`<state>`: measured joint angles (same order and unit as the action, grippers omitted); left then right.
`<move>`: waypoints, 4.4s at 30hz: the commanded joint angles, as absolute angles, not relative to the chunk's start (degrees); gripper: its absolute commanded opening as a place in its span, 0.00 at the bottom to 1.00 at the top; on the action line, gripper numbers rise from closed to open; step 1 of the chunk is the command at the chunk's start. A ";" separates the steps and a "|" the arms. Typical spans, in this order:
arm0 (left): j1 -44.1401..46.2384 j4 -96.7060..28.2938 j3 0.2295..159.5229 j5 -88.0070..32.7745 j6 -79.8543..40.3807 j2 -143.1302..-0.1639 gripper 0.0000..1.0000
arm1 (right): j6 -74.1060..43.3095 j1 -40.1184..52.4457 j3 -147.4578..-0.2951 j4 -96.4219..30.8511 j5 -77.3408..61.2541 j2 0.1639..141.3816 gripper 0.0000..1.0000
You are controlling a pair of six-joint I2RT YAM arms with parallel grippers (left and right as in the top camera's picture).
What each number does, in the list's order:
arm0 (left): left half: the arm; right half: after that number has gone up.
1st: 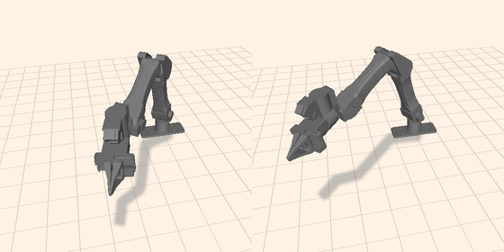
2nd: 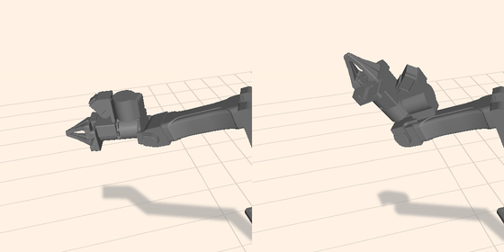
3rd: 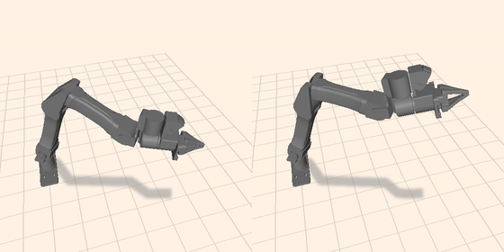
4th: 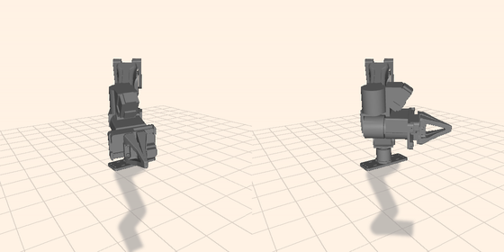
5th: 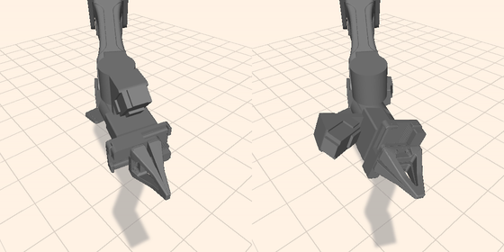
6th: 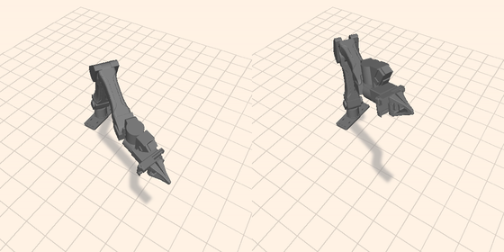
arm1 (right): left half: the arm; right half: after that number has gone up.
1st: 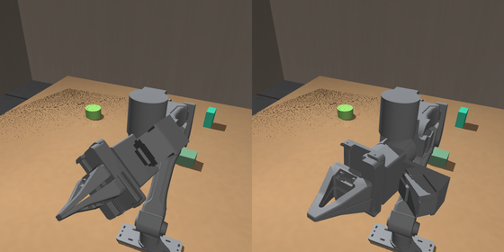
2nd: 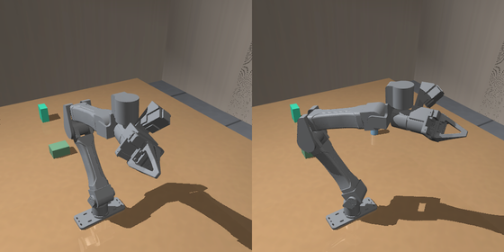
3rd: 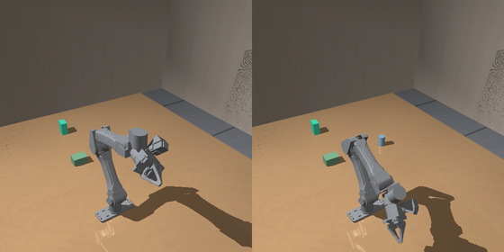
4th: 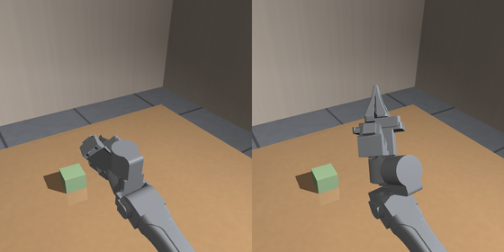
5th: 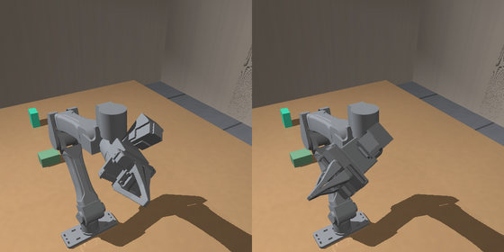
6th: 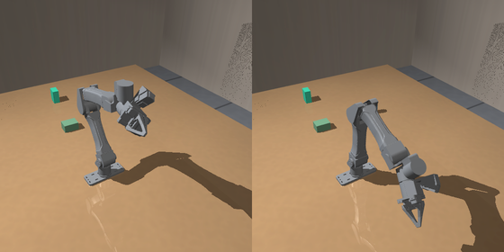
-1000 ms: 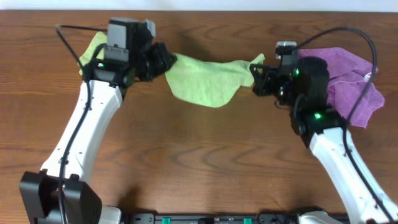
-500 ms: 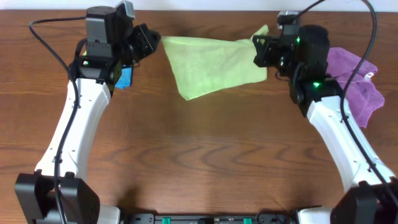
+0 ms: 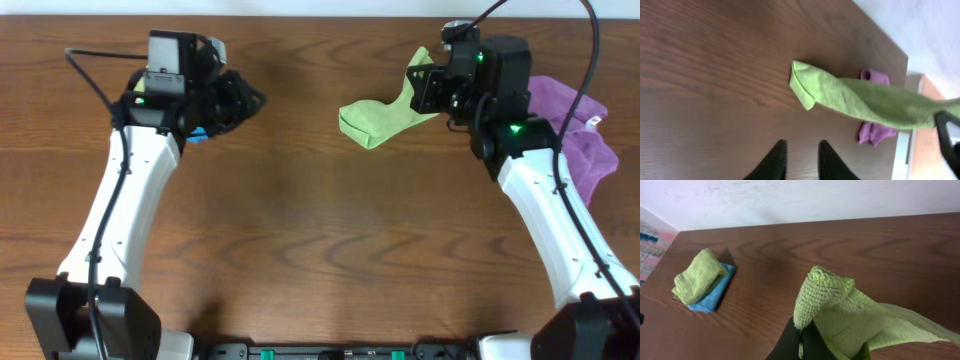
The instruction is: Fold the cloth
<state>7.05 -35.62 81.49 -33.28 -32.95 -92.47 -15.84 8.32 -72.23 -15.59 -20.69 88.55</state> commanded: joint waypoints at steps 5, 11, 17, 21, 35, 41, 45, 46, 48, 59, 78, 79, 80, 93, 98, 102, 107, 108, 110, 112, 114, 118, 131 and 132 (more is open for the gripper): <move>13.89 -34.44 77.52 -34.06 -34.35 -94.52 0.31 | -14.04 7.97 -73.30 -17.47 -21.17 88.51 0.01; 14.61 -33.54 77.47 -33.71 -34.28 -94.96 0.12 | -10.94 8.69 -73.30 -25.43 -23.86 88.23 0.01; 14.55 -33.56 77.47 -32.73 -34.22 -94.96 0.06 | -6.22 11.62 -73.30 -33.61 -24.27 83.44 0.01; 13.96 -33.06 77.47 -32.62 -34.26 -94.96 0.06 | -5.26 14.98 -73.30 -38.54 -24.23 75.11 0.01; 10.87 -32.73 77.52 -34.22 -34.28 -94.91 0.06 | -12.21 18.63 -73.28 -52.95 -21.39 60.07 0.01; 10.83 -32.73 77.52 -34.15 -34.20 -94.91 0.06 | -12.12 18.65 -73.28 -48.69 -21.45 71.24 0.01; 10.76 -32.75 77.52 -34.11 -32.88 -94.91 0.06 | -12.19 19.29 -73.28 -41.58 -22.11 78.76 0.01; 10.72 -32.75 77.52 -34.11 -32.75 -94.91 0.07 | -12.21 19.55 -73.28 -39.20 -22.02 80.44 0.01; 10.48 -32.75 77.52 -34.15 -32.77 -94.91 0.07 | -13.85 19.70 -73.28 -33.41 -20.88 83.61 0.01; 8.58 -32.80 77.52 -35.62 -32.80 -94.91 0.07 | -17.26 19.68 -73.28 -17.15 2.44 89.56 0.33; 8.58 -32.97 77.52 -36.05 -32.80 -94.91 0.11 | -25.26 16.10 -69.63 -48.73 1.19 89.19 0.59; 8.58 -33.08 77.52 -36.07 -32.80 -94.91 0.11 | -26.11 15.49 -68.58 -48.82 0.97 89.19 0.59; 8.58 -33.21 77.52 -36.07 -32.80 -94.91 0.12 | -26.83 14.79 -67.24 -48.64 0.73 89.19 0.59; 8.62 -33.32 77.52 -38.65 -32.82 -94.91 0.32 | -31.97 10.90 -48.99 -29.12 -12.12 89.27 0.58; 8.64 -33.41 77.52 -39.07 -32.80 -94.91 0.64 | -33.85 10.90 -46.70 -24.38 -12.29 90.83 0.57; 8.64 -33.39 77.52 -40.18 -32.80 -94.91 0.86 | -34.83 10.90 -46.70 -22.22 -12.45 94.15 0.56; 8.64 -33.41 77.52 -40.82 -32.82 -94.91 0.98 | -35.38 10.92 -46.72 -19.16 -13.80 98.67 0.52; 8.64 -33.41 77.52 -41.10 -32.82 -94.91 0.98 | -35.38 10.90 -46.72 -18.90 -13.82 99.18 0.49; 8.64 -33.41 77.52 -41.65 -32.80 -94.91 0.98 | -35.35 10.92 -46.72 -18.35 -14.00 99.81 0.37; 8.64 -33.41 77.52 -41.67 -32.80 -94.91 0.98 | -34.98 10.94 -46.74 -17.72 -14.98 99.79 0.09; 8.64 -33.41 77.52 -41.80 -32.80 -94.91 0.98 | -32.84 10.94 -46.83 -16.32 -19.38 98.54 0.01; 8.64 -33.41 77.52 -41.91 -32.80 -94.91 0.98 | -30.46 12.25 -47.37 -14.70 -21.19 92.25 0.01; 8.64 -33.43 77.52 -42.30 -32.80 -94.91 0.96 | -17.54 20.73 -57.84 -13.47 -19.75 83.15 0.01; 8.64 -33.43 77.52 -42.54 -32.80 -94.91 0.96 | -16.60 21.43 -58.65 -13.47 -19.81 84.07 0.01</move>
